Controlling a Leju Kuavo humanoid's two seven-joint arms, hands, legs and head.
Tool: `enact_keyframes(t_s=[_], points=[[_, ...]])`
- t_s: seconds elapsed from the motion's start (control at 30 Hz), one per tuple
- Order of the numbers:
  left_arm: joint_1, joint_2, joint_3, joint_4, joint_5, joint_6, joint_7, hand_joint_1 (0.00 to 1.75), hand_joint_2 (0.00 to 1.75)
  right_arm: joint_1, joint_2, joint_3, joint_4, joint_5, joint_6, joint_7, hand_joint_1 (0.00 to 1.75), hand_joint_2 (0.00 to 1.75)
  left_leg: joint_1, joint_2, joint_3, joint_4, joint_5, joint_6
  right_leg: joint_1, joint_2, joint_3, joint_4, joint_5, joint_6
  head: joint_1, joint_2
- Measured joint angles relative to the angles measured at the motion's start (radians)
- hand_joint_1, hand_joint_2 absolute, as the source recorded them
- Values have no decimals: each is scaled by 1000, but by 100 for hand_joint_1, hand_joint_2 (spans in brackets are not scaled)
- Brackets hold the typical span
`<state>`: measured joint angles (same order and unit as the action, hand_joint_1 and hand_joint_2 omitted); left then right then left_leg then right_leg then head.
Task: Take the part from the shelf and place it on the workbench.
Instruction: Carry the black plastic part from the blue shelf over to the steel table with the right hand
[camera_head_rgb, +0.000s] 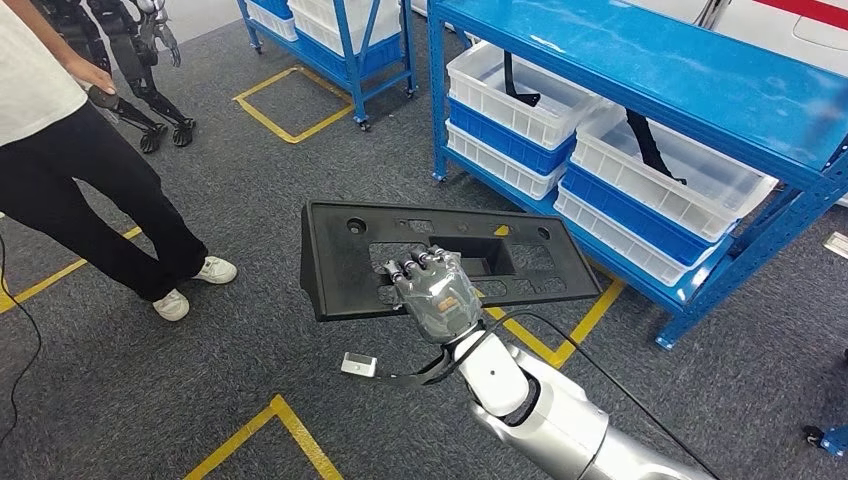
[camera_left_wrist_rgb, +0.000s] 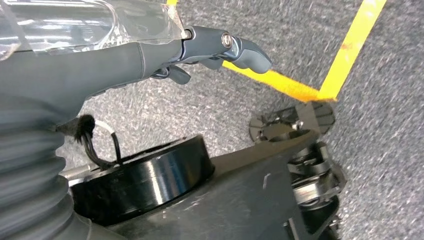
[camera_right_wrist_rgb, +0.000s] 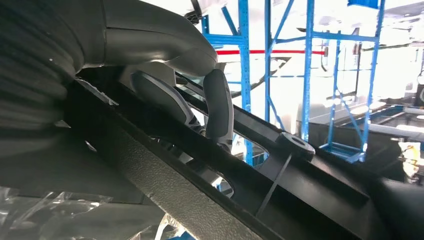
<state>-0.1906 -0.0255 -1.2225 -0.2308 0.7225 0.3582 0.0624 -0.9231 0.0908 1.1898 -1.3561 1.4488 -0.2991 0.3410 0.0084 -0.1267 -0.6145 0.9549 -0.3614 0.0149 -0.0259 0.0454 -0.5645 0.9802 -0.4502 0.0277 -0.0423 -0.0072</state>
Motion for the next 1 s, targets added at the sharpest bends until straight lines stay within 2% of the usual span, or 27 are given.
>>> enact_keyframes(t_s=[0.1, 0.17, 0.27, 0.3, 0.33, 0.4, 0.43, 0.47, 0.53, 0.57, 0.6, 0.63, 0.67, 0.7, 0.73, 0.77, 0.8, 0.83, 0.87, 0.9, 0.93, 0.97, 1.0], points=[[1, 1, -1, 0, 0, 0, 0, 0, 175, -1, 0, 0, -1, 0, 0, 0, 175, 175, 1, 0, -3, 2, -2, -1, -4, -6, 1, -2, 2, -3, 0, 0], [2, 1, -1, 0, 0, 0, 0, 0, 175, -2, 0, 0, -3, 0, 0, 0, 175, 175, 0, 25, -11, 17, -13, -4, -4, -12, 2, -3, 3, -5, 0, 0], [-1, -1, -5, 0, 0, 0, 0, 0, 175, -2, -1, -3, -8, 2, 1, 1, 175, 175, 4, 102, -121, 253, -112, -24, 0, -59, 2, -4, 2, -13, -1, 0], [-2, -1, -6, 0, 0, 0, 0, 0, 175, -2, -1, -4, -9, 3, 1, 1, 175, 175, 8, 117, -142, 301, -126, -30, 1, -78, 2, -4, 1, -14, -1, 0], [-2, -1, -6, 0, 0, -1, 0, 0, 175, -2, -1, -4, -10, 3, 1, 0, 175, 175, 9, 124, -118, 260, -102, -30, 1, -90, 4, -4, -1, -13, -1, 0], [-4, -1, -7, 0, 0, 0, 0, 0, 175, -3, -1, -5, -14, 3, 1, 0, 175, 175, 4, 159, -34, 103, -42, -26, 3, -109, 8, -3, -6, -7, -1, 0], [-6, -1, -7, 0, 0, 0, 0, 0, 175, -4, -1, -6, -15, 3, 2, 0, 175, 175, -1, 174, -3, 44, -25, -21, 6, -118, 9, -3, -8, -3, -1, 0], [-7, -1, -8, 0, 0, -1, 0, 0, 175, -4, -1, -7, -16, 3, 2, 0, 175, 175, -6, 183, 12, 13, -19, -16, 8, -126, 10, -3, -10, 1, 0, 0], [-7, -1, -8, 0, 0, -1, 0, 0, 175, -5, -1, -9, -17, 3, 2, 0, 175, 175, -12, 170, 12, 2, -18, -3, 11, -143, 13, -8, -11, 10, 0, 0], [-5, -1, -8, 0, 0, 0, 0, 0, 175, -4, -1, -9, -18, 3, 2, 0, 175, 175, -11, 160, 12, -2, -15, 3, 10, -145, 14, -7, -15, 15, 0, 0], [-4, 0, -9, 0, 0, 0, 0, 0, 175, -4, -2, -10, -19, 3, 2, 0, 175, 175, -10, 149, 14, -6, -12, 10, 8, -135, 11, 4, -26, 18, 0, 0], [-4, 0, -9, 0, 0, 0, 0, 0, 175, -4, -2, -11, -20, 3, 2, 0, 175, 175, -8, 140, 17, -11, -9, 18, 7, -115, -2, 36, -47, 21, 1, 0], [-4, 0, -9, 0, 0, 0, 0, 0, 175, -3, -4, -13, -21, 3, 2, 0, 175, 175, -5, 131, 19, -13, -7, 25, 5, -89, -28, 92, -78, 21, 2, 0], [-5, 0, -9, 0, 0, 0, 0, 0, 175, -2, -5, -13, -22, 4, 2, 1, 175, 175, -6, 121, 19, -14, -7, 29, 6, -66, -65, 167, -109, 21, 2, 0], [-6, 0, -9, 0, 2, 1, 0, 0, 175, -1, -7, -13, -23, 5, 2, 2, 175, 175, -7, 109, 19, -14, -7, 31, 7, -54, -104, 241, -134, 21, 3, 0], [-7, 0, -9, 0, 4, 1, 0, 0, 175, 1, -10, -13, -23, 6, 2, 2, 175, 175, -7, 96, 20, -13, -7, 32, 8, -48, -134, 291, -143, 21, 3, 0], [-8, 0, -9, 0, 5, 2, 0, 0, 175, 3, -13, -13, -24, 7, 4, 4, 175, 175, -8, 82, 21, -13, -7, 32, 9, -45, -147, 301, -130, 20, 3, 0], [-9, 0, -9, 0, 7, 3, 0, 0, 175, 3, -16, -14, -28, 9, 8, 5, 175, 175, -8, 68, 22, -12, -8, 32, 9, -43, -138, 267, -98, 18, 3, 0], [-11, 0, -9, 0, 6, 5, 1, 0, 175, 2, -19, -15, -33, 11, 13, 6, 175, 175, -8, 55, 24, -11, -9, 31, 9, -35, -113, 199, -55, 16, 3, 0], [-14, 0, -9, 0, 5, 7, 1, 0, 175, 1, -22, -16, -39, 13, 21, 8, 175, 175, -8, 42, 25, -9, -10, 30, 8, -16, -81, 122, -16, 13, 3, 0], [-17, 0, -9, 0, 4, 9, 1, 0, 175, -1, -24, -18, -47, 15, 29, 9, 175, 175, -9, 30, 23, -6, -13, 27, 5, 2, -55, 58, 10, 11, 2, 0], [-21, 0, -9, 0, 2, 10, 2, 0, 175, -3, -27, -19, -55, 16, 37, 10, 175, 175, -9, 20, 21, -5, -14, 24, 4, 16, -38, 18, 23, 9, 2, 0], [-22, 1, -9, 0, 0, 11, 3, 0, 175, -4, -30, -21, -63, 16, 43, 11, 175, 175, -8, 11, 17, -4, -14, 19, 5, 22, -30, 1, 24, 7, 2, 0]])
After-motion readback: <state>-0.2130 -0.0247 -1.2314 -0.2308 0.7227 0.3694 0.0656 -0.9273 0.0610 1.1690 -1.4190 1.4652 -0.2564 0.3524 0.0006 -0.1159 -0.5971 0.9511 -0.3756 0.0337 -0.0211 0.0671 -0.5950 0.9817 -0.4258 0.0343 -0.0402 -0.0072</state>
